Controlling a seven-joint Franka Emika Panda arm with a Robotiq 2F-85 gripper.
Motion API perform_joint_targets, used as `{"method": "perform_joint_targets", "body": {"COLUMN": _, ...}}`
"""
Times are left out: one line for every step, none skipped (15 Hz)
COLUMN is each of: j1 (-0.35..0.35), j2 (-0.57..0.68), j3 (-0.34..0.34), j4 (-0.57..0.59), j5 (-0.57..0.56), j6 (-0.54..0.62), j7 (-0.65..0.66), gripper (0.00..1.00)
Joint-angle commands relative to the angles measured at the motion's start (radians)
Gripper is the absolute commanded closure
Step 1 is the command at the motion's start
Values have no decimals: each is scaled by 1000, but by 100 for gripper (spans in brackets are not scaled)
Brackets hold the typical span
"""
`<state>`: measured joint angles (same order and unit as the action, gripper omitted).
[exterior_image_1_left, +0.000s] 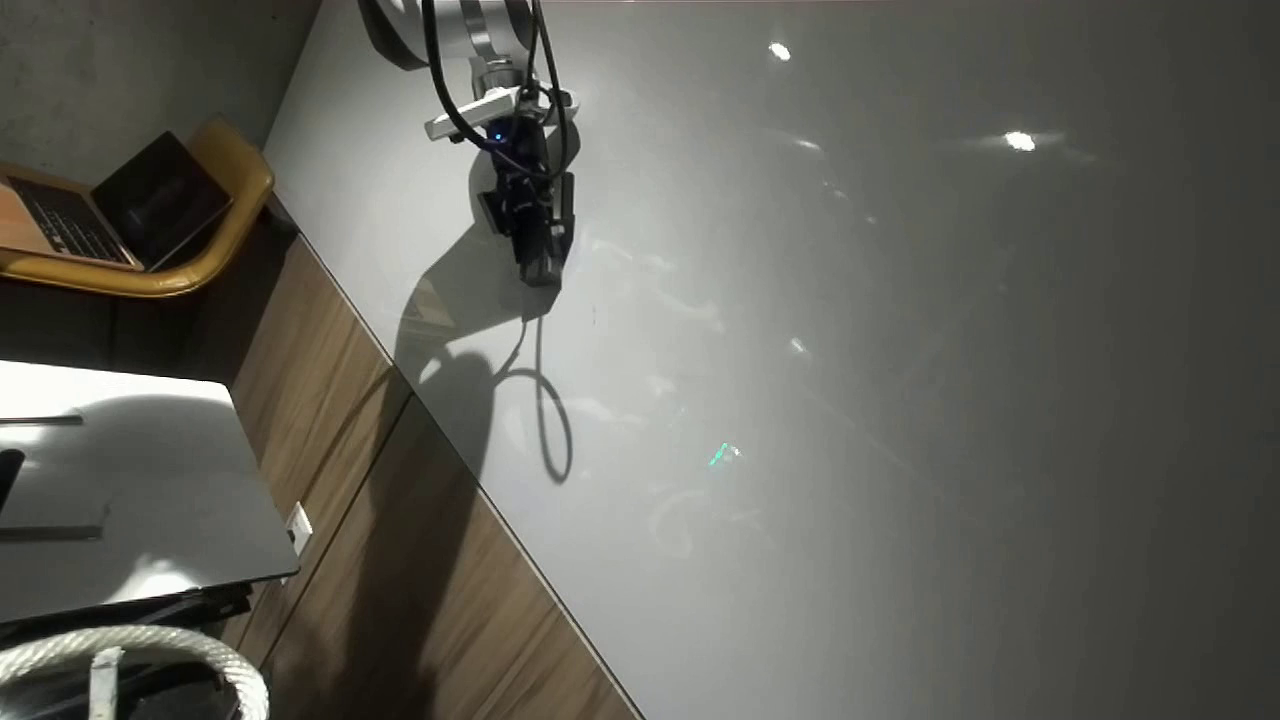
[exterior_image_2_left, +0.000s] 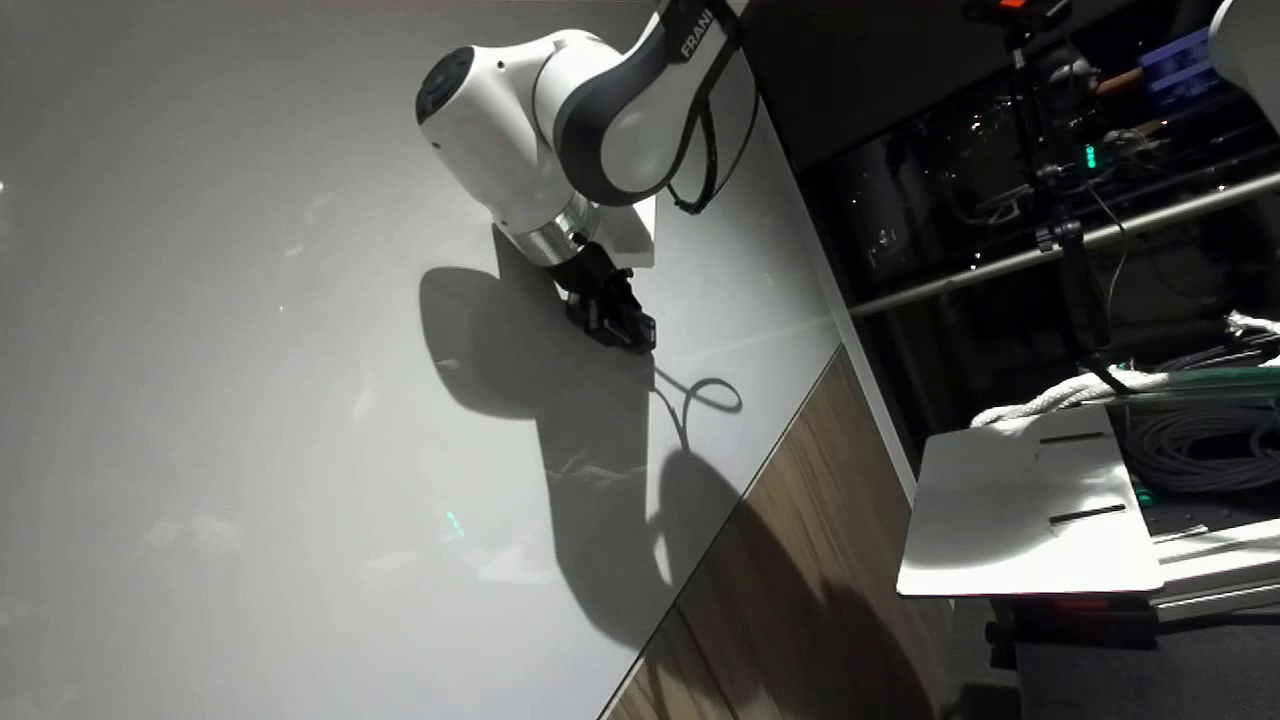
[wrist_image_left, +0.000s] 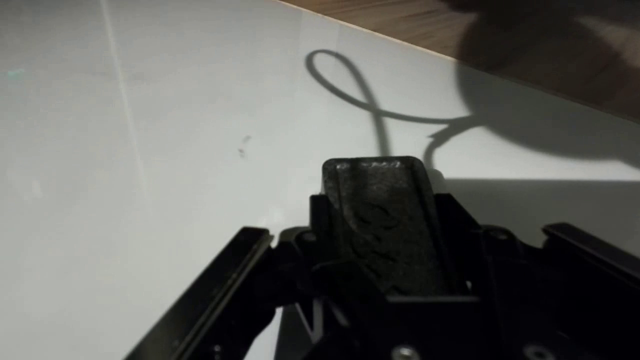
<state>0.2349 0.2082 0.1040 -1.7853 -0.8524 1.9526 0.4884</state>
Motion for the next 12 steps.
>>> {"method": "perform_joint_targets", "body": {"j1": -99, "j2": -34, "j3": -61, "j4": -12, "j5": -21, "j6": 85, "j7": -50, "gripper": 70}}
{"method": "perform_joint_targets", "body": {"j1": -125, "j2": -46, "j3": -76, "j4": -25, "j5": -19, "j6": 105, "j7": -53, "gripper": 70}}
{"method": "perform_joint_targets", "body": {"j1": -152, "j2": -52, "j3": -94, "j4": -35, "j5": -19, "j6": 133, "j7": -57, "gripper": 70}}
{"method": "perform_joint_targets", "body": {"j1": -177, "j2": -56, "j3": -110, "j4": -43, "j5": -17, "j6": 160, "j7": -60, "gripper": 70}}
{"method": "perform_joint_targets", "body": {"j1": -200, "j2": -58, "j3": -125, "j4": -53, "j5": -10, "j6": 194, "j7": -61, "gripper": 70}}
{"method": "perform_joint_targets", "body": {"j1": -221, "j2": -57, "j3": -137, "j4": -61, "j5": -1, "j6": 226, "j7": -58, "gripper": 70}}
{"method": "perform_joint_targets", "body": {"j1": -237, "j2": -51, "j3": -145, "j4": -65, "j5": 13, "j6": 255, "j7": -57, "gripper": 70}}
{"method": "perform_joint_targets", "body": {"j1": -248, "j2": -48, "j3": -150, "j4": -72, "j5": 27, "j6": 282, "j7": -58, "gripper": 70}}
{"method": "perform_joint_targets", "body": {"j1": -248, "j2": -62, "j3": -144, "j4": -96, "j5": 49, "j6": 300, "j7": -56, "gripper": 70}}
{"method": "perform_joint_targets", "body": {"j1": -245, "j2": -80, "j3": -137, "j4": -125, "j5": 77, "j6": 312, "j7": -55, "gripper": 70}}
{"method": "perform_joint_targets", "body": {"j1": -238, "j2": -114, "j3": -124, "j4": -178, "j5": 143, "j6": 292, "j7": -76, "gripper": 70}}
{"method": "perform_joint_targets", "body": {"j1": -233, "j2": -134, "j3": -117, "j4": -214, "j5": 205, "j6": 272, "j7": -88, "gripper": 70}}
